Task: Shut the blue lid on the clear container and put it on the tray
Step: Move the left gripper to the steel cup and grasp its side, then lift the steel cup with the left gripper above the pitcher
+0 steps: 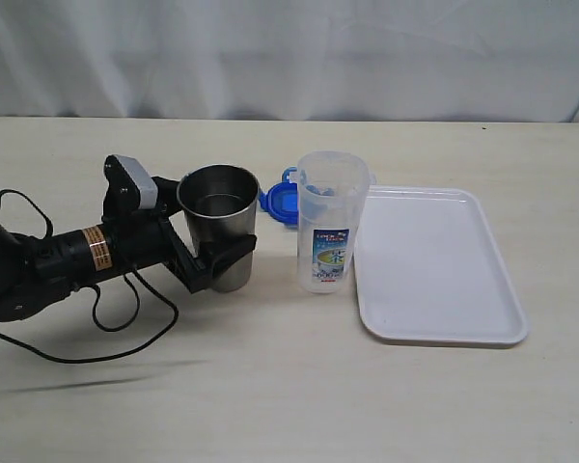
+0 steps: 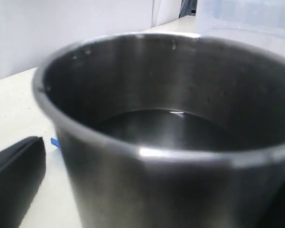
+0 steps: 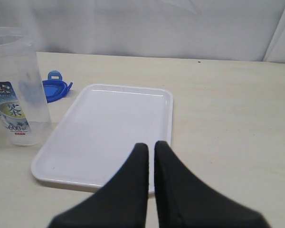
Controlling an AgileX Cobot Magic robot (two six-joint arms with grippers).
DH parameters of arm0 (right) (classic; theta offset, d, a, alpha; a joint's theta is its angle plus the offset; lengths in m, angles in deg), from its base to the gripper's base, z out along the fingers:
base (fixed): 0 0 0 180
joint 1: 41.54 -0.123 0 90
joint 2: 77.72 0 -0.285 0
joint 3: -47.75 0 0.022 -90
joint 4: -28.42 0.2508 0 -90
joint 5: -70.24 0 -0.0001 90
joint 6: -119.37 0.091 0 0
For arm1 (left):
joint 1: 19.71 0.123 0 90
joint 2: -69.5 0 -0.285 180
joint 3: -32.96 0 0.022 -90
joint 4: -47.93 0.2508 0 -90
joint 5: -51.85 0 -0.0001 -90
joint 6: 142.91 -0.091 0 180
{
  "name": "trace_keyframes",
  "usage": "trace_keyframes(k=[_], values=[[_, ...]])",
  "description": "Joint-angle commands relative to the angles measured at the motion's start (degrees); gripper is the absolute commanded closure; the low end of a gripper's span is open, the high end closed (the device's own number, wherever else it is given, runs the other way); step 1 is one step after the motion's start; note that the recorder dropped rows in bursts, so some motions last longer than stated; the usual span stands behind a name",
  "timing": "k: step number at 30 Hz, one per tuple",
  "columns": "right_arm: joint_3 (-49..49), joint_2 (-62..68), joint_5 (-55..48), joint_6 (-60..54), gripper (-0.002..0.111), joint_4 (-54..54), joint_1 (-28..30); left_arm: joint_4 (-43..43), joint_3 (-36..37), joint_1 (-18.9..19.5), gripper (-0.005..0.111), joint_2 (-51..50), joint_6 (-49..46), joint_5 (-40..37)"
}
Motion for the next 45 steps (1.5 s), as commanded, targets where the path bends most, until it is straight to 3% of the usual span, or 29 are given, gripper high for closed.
trace_keyframes(k=[1, 10, 14, 20, 33, 45], values=[[0.1, -0.3, 0.0, 0.2, 0.104, -0.6, 0.2, 0.1, -1.4, -1.2, 0.008, 0.0, 0.5, 0.5], [0.1, -0.3, 0.0, 0.2, 0.104, -0.6, 0.2, -1.4, -1.7, -1.8, 0.009, 0.0, 0.4, 0.5], [0.1, -0.3, 0.0, 0.2, 0.104, -0.6, 0.2, -2.3, -1.7, -1.8, 0.038, 0.0, 0.4, 0.5], [0.1, -0.3, 0.0, 0.2, 0.104, -0.6, 0.2, -1.6, -1.7, -1.8, 0.107, 0.0, 0.2, 0.5], [0.1, -0.3, 0.0, 0.2, 0.104, -0.6, 0.2, 0.0, -1.7, -1.7, 0.107, 2.9, 1.8, 0.5], [0.1, -0.3, 0.0, 0.2, 0.104, -0.6, 0.2, 2.4, -4.0, -2.0, 0.107, 12.8, 11.0, 0.5]])
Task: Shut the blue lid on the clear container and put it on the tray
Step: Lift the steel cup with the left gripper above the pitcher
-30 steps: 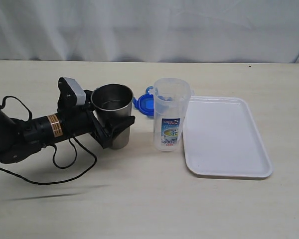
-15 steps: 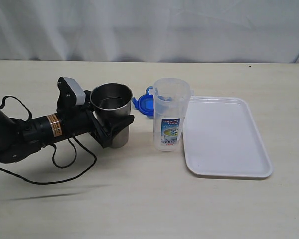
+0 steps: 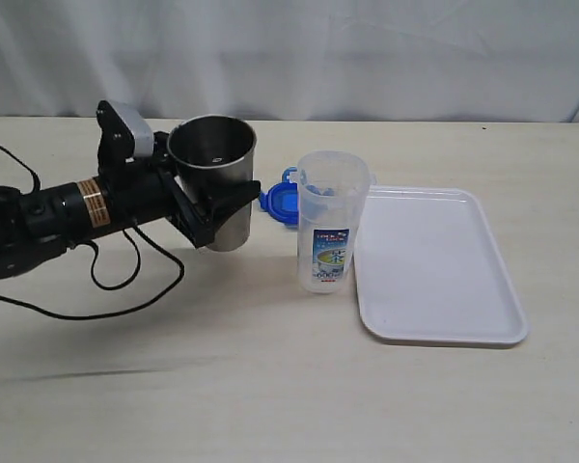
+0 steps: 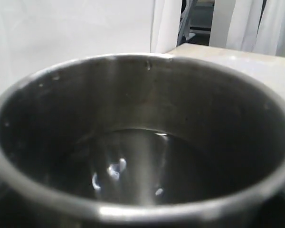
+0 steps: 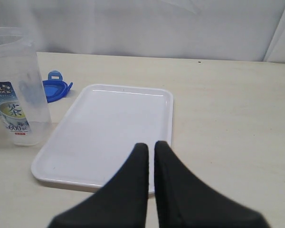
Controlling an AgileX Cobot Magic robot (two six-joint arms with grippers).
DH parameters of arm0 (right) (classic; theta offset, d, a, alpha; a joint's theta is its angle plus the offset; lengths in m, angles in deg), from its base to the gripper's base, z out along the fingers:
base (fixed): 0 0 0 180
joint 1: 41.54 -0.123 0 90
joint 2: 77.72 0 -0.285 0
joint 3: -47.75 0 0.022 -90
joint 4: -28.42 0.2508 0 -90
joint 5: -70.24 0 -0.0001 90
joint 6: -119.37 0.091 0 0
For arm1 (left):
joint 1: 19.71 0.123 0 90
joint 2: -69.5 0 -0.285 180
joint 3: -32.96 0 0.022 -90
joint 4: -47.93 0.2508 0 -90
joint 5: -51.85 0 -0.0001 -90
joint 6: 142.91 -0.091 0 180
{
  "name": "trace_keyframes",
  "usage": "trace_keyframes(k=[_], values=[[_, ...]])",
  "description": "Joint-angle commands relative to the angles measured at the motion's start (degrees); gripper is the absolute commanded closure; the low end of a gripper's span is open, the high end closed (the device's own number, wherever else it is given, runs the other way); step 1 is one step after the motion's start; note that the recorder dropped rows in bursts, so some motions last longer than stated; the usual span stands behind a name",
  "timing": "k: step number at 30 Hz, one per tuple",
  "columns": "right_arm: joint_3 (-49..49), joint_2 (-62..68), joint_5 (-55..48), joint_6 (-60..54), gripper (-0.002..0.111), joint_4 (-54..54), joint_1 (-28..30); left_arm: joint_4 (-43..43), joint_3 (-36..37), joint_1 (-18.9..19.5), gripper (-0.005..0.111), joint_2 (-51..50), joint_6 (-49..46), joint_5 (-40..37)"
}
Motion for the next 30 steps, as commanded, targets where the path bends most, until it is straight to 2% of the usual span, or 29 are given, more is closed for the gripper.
trace_keyframes(k=[1, 3, 7, 16, 21, 30], values=[[0.1, -0.3, 0.0, 0.2, 0.104, -0.6, 0.2, 1.4, -2.7, -0.9, 0.107, 3.6, 4.9, 4.8], [0.1, -0.3, 0.0, 0.2, 0.104, -0.6, 0.2, 1.3, -4.0, -1.6, 0.107, 4.4, 5.6, 4.8], [0.1, -0.3, 0.0, 0.2, 0.104, -0.6, 0.2, 1.4, -9.0, -3.8, 0.107, 4.9, 7.1, -3.1], [0.1, -0.3, 0.0, 0.2, 0.104, -0.6, 0.2, 1.6, -18.7, -8.4, 0.107, 4.9, 7.4, -15.1], [0.1, -0.3, 0.0, 0.2, 0.104, -0.6, 0.2, 2.9, -21.6, -9.1, 0.107, 4.9, 7.0, -18.0], [0.1, -0.3, 0.0, 0.2, 0.104, -0.6, 0.2, 6.1, -22.0, -9.2, 0.107, 4.9, 5.2, -20.5]])
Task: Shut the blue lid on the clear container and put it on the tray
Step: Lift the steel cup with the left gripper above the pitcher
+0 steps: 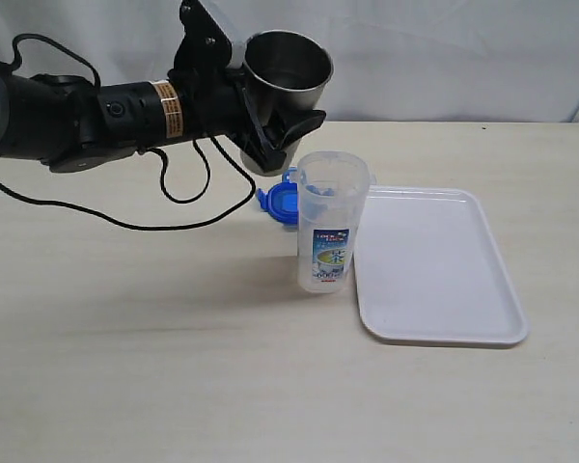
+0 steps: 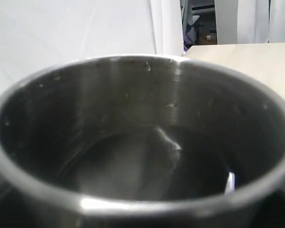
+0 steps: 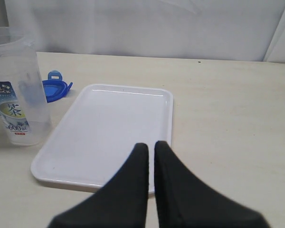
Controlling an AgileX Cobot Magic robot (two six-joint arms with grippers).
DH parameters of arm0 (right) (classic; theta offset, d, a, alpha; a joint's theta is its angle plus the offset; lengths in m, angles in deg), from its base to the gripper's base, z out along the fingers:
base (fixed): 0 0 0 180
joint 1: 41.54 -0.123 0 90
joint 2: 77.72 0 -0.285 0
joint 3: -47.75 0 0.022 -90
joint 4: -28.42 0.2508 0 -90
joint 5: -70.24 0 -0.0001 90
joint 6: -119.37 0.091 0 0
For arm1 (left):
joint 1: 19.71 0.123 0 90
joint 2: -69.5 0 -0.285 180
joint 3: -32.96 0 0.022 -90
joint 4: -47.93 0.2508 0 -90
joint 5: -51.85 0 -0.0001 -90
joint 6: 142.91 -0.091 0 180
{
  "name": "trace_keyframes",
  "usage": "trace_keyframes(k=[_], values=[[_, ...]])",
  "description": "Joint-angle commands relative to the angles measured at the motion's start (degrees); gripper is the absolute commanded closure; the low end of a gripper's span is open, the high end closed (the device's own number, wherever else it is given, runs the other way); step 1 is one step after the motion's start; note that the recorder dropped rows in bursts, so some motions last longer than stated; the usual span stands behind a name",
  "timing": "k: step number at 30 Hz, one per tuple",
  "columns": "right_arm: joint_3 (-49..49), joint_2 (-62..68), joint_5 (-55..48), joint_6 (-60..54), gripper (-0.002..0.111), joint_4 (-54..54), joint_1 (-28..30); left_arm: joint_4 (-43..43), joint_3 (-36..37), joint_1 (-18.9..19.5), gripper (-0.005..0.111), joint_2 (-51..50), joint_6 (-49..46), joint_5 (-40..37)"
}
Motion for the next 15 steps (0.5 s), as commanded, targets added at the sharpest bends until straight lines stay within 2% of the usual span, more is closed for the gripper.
trace_keyframes(k=[1, 15], values=[[0.1, -0.3, 0.0, 0.2, 0.104, -0.6, 0.2, 0.8, -0.9, -0.1, 0.107, 1.3, -0.9, 2.8], [0.1, -0.3, 0.0, 0.2, 0.104, -0.6, 0.2, 3.2, -0.9, -0.1, 0.107, 1.3, -8.7, 4.1]])
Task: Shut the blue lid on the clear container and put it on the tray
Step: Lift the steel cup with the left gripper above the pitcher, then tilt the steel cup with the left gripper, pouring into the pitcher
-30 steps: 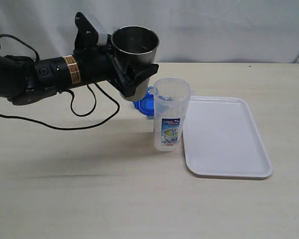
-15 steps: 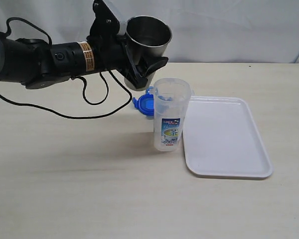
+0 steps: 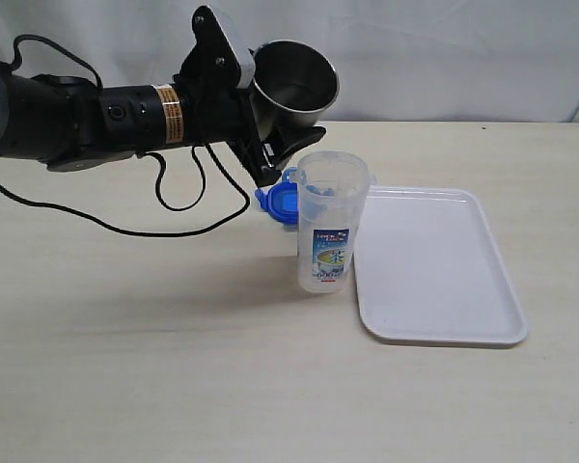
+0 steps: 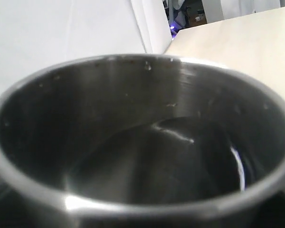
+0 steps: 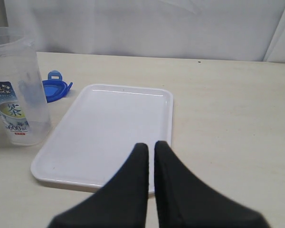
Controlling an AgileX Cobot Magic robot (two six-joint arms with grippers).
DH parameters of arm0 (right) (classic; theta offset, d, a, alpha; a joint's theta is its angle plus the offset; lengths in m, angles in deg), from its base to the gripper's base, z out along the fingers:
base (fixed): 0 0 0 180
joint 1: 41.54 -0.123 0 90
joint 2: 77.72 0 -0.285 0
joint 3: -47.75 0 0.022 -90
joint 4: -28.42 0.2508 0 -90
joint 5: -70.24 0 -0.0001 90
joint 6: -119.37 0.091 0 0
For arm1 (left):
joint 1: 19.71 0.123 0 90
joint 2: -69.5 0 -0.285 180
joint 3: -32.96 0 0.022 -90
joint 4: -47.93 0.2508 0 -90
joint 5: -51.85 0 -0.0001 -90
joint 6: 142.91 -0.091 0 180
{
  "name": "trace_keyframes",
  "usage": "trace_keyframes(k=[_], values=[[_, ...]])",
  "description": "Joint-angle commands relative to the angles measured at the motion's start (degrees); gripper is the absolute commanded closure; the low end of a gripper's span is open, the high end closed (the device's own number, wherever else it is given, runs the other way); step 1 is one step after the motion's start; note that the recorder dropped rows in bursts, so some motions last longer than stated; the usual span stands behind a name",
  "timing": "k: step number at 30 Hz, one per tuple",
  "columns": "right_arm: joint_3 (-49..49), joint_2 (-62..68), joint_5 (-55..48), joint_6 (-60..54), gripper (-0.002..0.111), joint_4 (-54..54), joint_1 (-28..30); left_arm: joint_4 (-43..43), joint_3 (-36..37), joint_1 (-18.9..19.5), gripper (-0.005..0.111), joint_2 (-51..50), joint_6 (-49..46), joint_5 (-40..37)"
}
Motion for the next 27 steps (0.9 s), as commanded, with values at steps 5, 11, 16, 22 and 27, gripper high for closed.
trace_keyframes(k=[5, 11, 16, 22, 27], values=[[0.1, -0.3, 0.0, 0.2, 0.104, -0.6, 0.2, -0.4, -0.9, -0.1, 0.107, 1.3, -6.4, 4.1], [0.1, -0.3, 0.0, 0.2, 0.104, -0.6, 0.2, -0.4, -0.9, -0.1, 0.107, 1.3, -12.2, 4.0], [0.1, -0.3, 0.0, 0.2, 0.104, -0.6, 0.2, -0.4, -0.9, -0.1, 0.107, 1.3, -14.5, 4.0], [0.1, -0.3, 0.0, 0.2, 0.104, -0.6, 0.2, -0.4, -0.9, -0.1, 0.107, 1.3, -16.7, 4.0], [0.1, -0.3, 0.0, 0.2, 0.104, -0.6, 0.2, -0.4, -0.9, -0.1, 0.107, 1.3, -19.4, 3.7]])
